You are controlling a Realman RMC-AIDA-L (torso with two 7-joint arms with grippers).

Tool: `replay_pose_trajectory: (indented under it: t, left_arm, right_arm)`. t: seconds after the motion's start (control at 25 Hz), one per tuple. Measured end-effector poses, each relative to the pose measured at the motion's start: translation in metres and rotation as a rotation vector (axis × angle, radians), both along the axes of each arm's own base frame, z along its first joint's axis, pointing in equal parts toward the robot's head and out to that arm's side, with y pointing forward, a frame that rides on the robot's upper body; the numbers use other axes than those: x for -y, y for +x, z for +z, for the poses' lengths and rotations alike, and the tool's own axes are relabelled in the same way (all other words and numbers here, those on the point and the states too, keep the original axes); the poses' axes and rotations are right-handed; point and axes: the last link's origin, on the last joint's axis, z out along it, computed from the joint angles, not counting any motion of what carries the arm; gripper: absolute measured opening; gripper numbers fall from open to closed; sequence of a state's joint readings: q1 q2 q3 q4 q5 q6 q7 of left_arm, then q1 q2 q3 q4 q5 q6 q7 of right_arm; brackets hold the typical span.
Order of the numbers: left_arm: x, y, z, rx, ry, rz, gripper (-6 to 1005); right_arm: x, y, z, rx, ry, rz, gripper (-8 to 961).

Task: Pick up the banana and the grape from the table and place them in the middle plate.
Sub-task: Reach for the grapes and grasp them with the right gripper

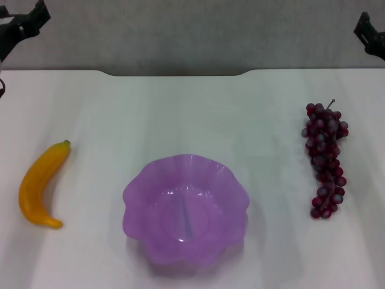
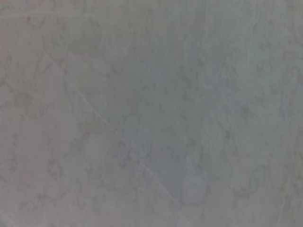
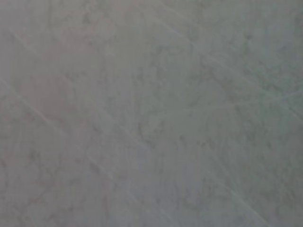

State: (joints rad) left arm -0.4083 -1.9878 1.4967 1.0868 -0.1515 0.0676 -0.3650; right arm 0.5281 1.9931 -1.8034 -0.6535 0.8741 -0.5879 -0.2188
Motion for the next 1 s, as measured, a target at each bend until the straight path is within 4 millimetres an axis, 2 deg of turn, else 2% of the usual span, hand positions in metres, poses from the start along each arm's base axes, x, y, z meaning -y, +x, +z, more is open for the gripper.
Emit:
replay_pose_trajectory:
  t: [0.32, 0.64, 1.0]
  left_arm:
    - [0.008, 0.005, 0.005, -0.031, 0.014, -0.022, 804]
    - [0.006, 0.014, 0.005, -0.061, -0.006, -0.013, 805]
    - [0.008, 0.029, 0.003, -0.095, -0.016, -0.030, 805]
  right_arm:
    - [-0.003, -0.011, -0.005, 0.046, -0.054, 0.027, 883]
    - [-0.002, -0.014, 0.010, 0.085, -0.022, 0.011, 882]
    - [-0.002, -0.018, 0.011, 0.072, -0.045, 0.011, 882]
